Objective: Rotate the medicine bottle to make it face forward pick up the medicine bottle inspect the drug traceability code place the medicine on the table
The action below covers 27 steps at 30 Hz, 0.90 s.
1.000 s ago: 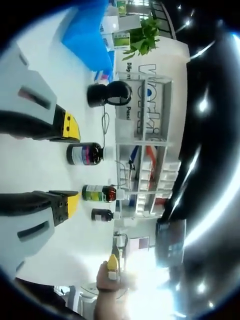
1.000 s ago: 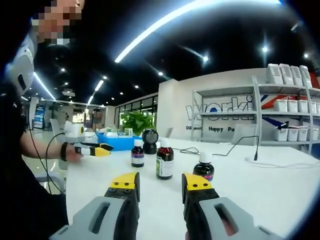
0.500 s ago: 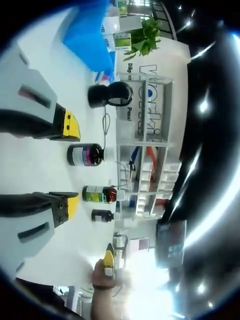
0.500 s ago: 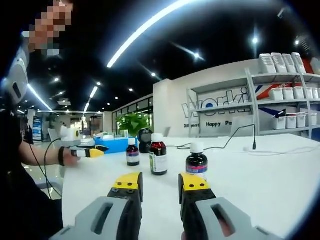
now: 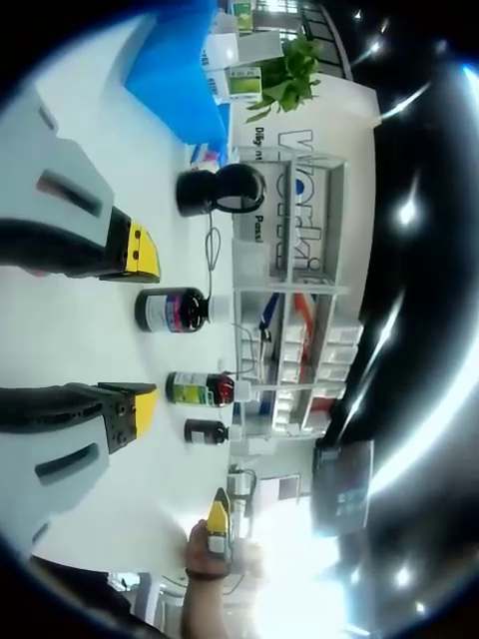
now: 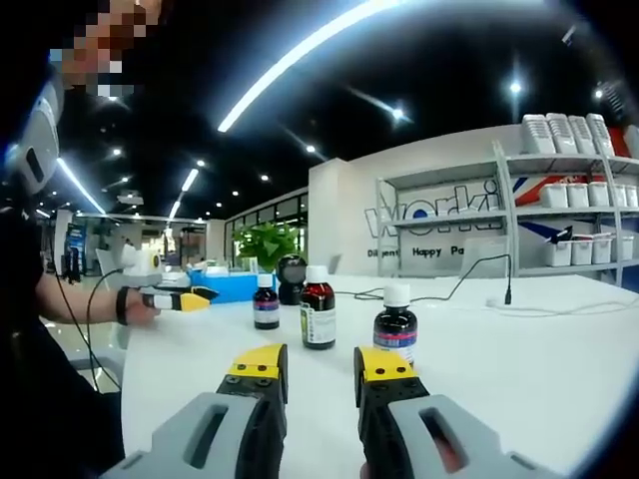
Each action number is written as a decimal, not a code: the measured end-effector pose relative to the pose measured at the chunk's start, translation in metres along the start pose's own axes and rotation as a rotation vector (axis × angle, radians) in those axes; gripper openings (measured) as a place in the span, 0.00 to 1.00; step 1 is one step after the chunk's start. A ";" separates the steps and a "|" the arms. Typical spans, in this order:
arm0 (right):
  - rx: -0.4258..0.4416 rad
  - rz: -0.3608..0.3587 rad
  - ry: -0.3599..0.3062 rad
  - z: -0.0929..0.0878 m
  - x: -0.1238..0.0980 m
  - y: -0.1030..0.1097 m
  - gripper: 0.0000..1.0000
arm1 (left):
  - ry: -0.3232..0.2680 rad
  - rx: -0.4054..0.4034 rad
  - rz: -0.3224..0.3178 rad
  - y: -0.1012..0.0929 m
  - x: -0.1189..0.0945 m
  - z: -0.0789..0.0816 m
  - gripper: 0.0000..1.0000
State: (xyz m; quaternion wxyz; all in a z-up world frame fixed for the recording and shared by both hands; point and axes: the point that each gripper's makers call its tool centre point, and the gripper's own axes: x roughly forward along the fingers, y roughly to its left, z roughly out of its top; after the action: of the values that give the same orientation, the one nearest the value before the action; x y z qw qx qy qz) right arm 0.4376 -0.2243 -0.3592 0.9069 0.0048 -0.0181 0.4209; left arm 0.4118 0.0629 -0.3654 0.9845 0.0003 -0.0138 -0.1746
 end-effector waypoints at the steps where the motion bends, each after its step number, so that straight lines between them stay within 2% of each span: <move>1: -0.001 0.000 0.001 0.000 0.000 0.000 0.22 | 0.000 0.001 0.001 0.000 0.000 0.000 0.31; 12: 0.010 -0.008 0.003 0.000 0.000 -0.002 0.22 | -0.027 -0.038 0.019 0.004 0.000 0.005 0.30; 19: 0.024 -0.017 0.004 -0.002 0.001 -0.009 0.23 | 0.003 -0.015 -0.002 -0.001 0.002 0.000 0.30; 27: 0.022 -0.033 0.024 -0.006 0.002 -0.015 0.22 | 0.013 -0.018 0.005 0.004 0.005 -0.004 0.30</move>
State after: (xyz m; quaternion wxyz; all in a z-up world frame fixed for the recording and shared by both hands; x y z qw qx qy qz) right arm 0.4502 -0.2321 -0.3653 0.9137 0.0100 -0.0026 0.4062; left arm 0.4177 0.0651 -0.3694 0.9850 -0.0074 -0.0057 -0.1720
